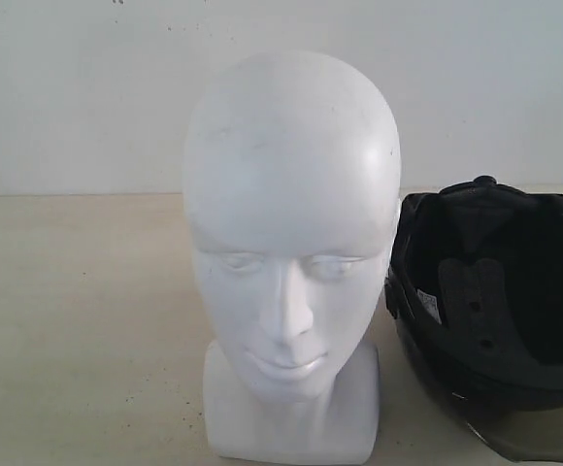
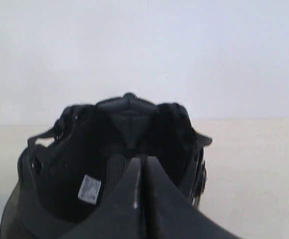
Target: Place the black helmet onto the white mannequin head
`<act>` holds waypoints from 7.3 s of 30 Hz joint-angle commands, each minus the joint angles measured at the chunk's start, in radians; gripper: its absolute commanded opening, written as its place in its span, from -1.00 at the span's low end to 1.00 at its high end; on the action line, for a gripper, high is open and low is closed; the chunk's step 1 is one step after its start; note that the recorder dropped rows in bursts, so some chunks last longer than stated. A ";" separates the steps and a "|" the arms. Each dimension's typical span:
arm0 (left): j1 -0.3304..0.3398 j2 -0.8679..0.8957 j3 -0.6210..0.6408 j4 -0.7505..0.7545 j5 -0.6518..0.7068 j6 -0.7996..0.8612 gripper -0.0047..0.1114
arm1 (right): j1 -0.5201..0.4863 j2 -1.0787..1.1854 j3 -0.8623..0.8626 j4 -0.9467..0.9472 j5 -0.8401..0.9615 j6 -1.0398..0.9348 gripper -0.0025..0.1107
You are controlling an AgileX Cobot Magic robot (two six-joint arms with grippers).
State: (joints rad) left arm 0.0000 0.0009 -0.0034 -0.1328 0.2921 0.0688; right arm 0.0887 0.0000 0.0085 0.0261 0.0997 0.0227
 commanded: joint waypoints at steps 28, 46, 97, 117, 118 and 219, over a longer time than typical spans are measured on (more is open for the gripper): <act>-0.004 -0.001 0.003 0.002 -0.001 -0.008 -0.84 | 0.002 0.000 -0.194 -0.005 0.029 0.103 -0.96; -0.004 -0.001 0.003 0.002 -0.001 -0.008 -0.84 | 0.002 0.786 -0.710 0.337 0.666 -0.381 -0.96; -0.004 -0.001 0.003 0.002 -0.001 -0.008 -0.84 | 0.370 1.180 -0.726 -0.422 0.919 0.341 -0.96; -0.004 -0.001 0.003 0.002 -0.001 -0.008 -0.84 | 0.207 1.290 -0.696 -0.350 0.753 0.308 -0.96; -0.004 -0.001 0.003 0.002 -0.001 -0.008 -0.84 | 0.207 1.306 -0.696 -0.350 0.747 0.308 -0.96; -0.004 -0.001 0.003 0.002 -0.001 -0.008 -0.84 | 0.400 1.404 -1.011 -0.256 0.874 -0.002 0.10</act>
State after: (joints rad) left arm 0.0000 0.0009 -0.0034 -0.1307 0.2921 0.0688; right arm 0.4888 1.4085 -0.9739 -0.2317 0.9555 0.0370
